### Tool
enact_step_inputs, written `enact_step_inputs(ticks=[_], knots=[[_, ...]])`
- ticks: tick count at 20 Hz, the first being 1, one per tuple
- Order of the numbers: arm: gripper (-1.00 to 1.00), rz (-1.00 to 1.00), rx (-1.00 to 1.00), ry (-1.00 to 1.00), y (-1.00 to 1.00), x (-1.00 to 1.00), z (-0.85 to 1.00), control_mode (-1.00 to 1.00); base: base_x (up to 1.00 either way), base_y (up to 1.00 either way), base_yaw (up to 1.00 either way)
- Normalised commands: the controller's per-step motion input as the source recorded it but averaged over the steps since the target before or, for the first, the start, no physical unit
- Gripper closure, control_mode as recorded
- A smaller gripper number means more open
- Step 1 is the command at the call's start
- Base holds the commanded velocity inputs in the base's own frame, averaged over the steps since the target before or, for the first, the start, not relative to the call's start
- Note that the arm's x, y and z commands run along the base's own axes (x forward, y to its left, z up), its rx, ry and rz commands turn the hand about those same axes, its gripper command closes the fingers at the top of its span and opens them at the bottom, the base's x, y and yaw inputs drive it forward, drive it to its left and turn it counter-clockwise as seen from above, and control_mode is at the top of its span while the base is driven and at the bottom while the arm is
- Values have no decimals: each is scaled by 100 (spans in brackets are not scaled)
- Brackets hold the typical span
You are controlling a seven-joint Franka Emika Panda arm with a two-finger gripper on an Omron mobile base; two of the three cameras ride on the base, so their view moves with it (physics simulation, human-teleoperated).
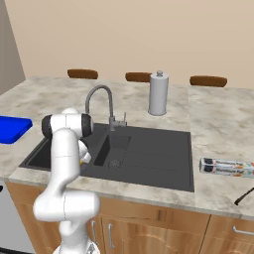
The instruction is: Pick up all produce items and place them in the sink. Turn on the sink faucet to wash them. Then turn the sink off and put them in the tray.
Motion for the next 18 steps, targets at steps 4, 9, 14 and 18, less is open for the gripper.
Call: enact_step_inputs(ticks=[4,9,14,18], knots=[[100,0,0,0,0,0,18,-100,0,0,0],[100,0,0,0,0,0,61,-100,0,0,0],[100,0,0,0,0,-7,83,-100,0,0,0],[100,0,0,0,0,-18,77,-100,0,0,0]])
